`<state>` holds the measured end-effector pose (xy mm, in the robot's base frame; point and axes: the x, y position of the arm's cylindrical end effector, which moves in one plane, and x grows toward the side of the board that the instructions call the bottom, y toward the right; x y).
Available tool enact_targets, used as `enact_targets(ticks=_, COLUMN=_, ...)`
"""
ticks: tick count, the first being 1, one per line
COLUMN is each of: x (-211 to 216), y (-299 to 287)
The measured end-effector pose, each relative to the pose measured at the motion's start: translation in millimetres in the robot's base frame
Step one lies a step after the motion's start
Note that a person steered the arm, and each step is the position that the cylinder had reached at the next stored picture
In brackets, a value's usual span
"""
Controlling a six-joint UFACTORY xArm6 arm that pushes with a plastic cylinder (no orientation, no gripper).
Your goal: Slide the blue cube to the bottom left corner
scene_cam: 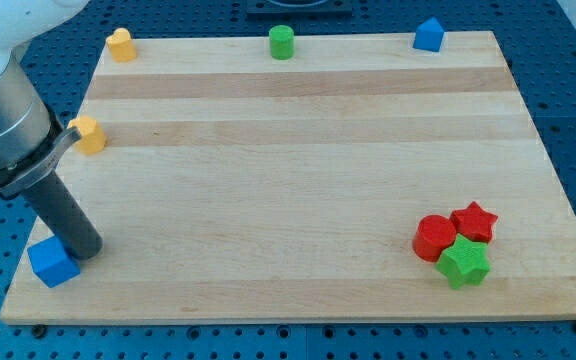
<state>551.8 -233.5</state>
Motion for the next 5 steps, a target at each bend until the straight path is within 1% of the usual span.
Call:
enact_targets(ticks=2, x=7.8, y=-10.4)
enact_targets(ticks=3, x=2.5, y=12.2)
enact_targets(ticks=4, x=-20.1, y=97.1)
enact_targets(ticks=5, x=-32.8, y=150.2)
